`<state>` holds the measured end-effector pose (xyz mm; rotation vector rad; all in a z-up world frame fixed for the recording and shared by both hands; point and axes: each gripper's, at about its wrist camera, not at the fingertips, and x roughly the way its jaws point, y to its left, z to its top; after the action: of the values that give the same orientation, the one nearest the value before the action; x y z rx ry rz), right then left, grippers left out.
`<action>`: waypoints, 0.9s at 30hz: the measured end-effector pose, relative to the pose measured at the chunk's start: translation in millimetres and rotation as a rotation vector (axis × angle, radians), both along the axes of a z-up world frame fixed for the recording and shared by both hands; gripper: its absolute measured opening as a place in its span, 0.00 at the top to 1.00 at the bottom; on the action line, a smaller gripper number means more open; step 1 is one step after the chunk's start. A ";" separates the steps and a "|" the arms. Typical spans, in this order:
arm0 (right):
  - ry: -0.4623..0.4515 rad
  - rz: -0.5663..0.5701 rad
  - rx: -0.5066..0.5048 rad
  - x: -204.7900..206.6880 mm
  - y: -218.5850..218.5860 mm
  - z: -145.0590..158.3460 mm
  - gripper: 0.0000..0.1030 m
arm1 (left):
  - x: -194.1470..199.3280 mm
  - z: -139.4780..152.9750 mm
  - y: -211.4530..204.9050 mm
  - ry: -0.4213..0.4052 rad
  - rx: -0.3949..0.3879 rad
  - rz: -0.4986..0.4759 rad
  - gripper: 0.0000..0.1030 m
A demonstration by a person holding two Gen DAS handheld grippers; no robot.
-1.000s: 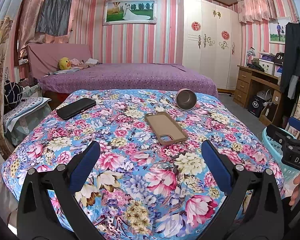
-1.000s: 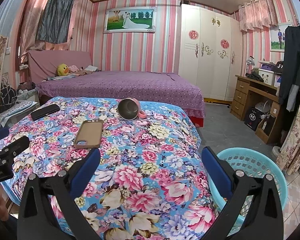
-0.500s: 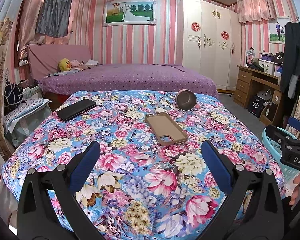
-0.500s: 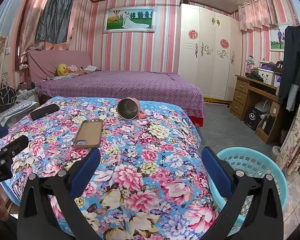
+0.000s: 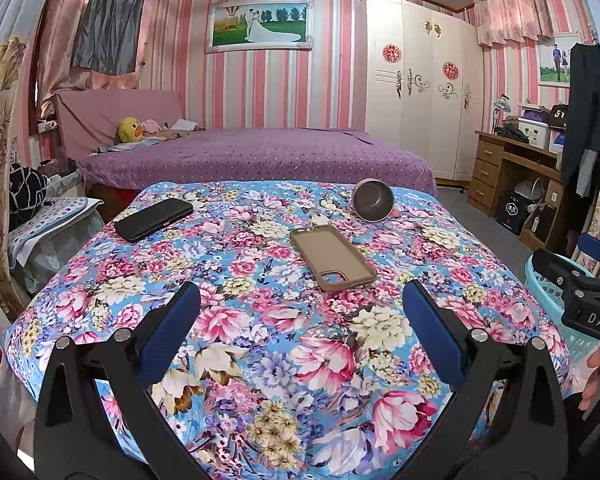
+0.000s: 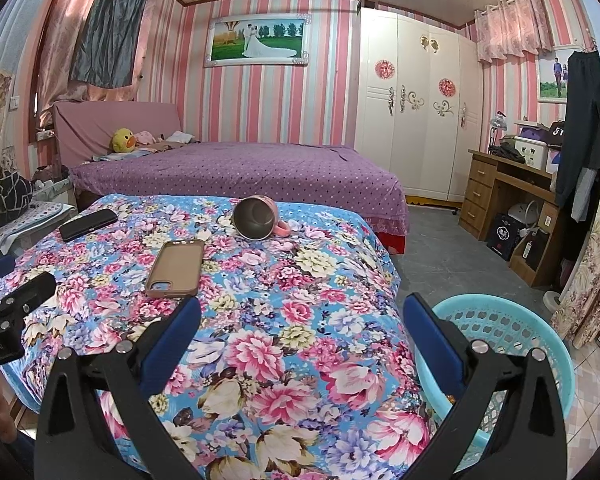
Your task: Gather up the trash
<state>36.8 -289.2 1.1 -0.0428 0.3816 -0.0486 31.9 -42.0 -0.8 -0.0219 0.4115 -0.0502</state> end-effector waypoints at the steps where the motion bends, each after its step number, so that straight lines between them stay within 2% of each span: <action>1: 0.000 -0.001 -0.001 0.7 -0.4 -0.4 0.04 | 0.2 0.0 -0.1 -0.001 0.000 0.000 0.05; 27: -0.003 -0.006 0.001 -0.4 2.8 -0.7 0.04 | 0.6 -0.8 -1.9 -0.002 0.009 -0.002 0.05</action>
<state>36.4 -286.5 0.4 -0.0406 0.3791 -0.0541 32.6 -44.0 -1.7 -0.0126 0.4100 -0.0504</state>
